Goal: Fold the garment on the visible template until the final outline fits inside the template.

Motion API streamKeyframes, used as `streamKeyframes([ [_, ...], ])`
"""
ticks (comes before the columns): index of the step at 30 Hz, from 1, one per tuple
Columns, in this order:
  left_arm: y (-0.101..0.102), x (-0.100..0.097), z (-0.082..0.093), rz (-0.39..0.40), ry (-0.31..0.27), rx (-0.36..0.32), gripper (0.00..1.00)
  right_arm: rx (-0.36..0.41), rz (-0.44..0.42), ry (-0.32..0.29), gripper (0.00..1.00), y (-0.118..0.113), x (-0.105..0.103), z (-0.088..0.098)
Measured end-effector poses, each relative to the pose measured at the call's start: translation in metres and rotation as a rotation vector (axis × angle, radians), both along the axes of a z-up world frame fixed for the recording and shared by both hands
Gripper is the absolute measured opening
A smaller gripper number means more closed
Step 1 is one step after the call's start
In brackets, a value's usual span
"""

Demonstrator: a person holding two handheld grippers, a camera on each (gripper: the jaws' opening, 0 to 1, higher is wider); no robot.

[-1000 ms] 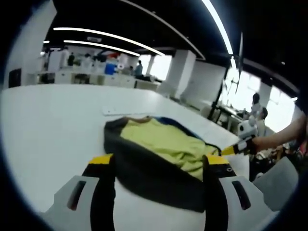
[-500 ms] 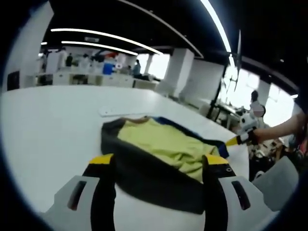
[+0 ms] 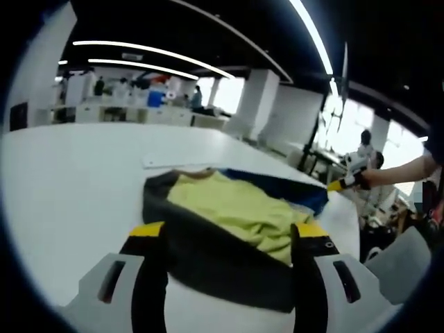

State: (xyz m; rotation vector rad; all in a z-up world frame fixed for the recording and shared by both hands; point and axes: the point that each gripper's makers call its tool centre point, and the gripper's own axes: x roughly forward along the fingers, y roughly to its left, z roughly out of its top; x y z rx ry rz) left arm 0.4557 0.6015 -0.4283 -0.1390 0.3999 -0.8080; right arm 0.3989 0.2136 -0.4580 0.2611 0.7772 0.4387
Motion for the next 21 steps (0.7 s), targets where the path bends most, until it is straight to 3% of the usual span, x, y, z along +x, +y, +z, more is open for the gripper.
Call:
streamKeyframes([
  [4, 0.000, 0.001, 0.001, 0.003, -0.002, 0.001, 0.68, -0.057, 0.010, 0.022, 0.00, -0.018, 0.008, 0.003],
  [12, 0.005, 0.005, 0.000, 0.026, 0.000, 0.002, 0.68, -0.096, 0.020, 0.048, 0.00, -0.041, 0.026, 0.006],
  [21, 0.011, 0.008, -0.005, 0.051, 0.009, 0.007, 0.67, -0.173, 0.007, 0.111, 0.00, -0.084, 0.052, -0.008],
])
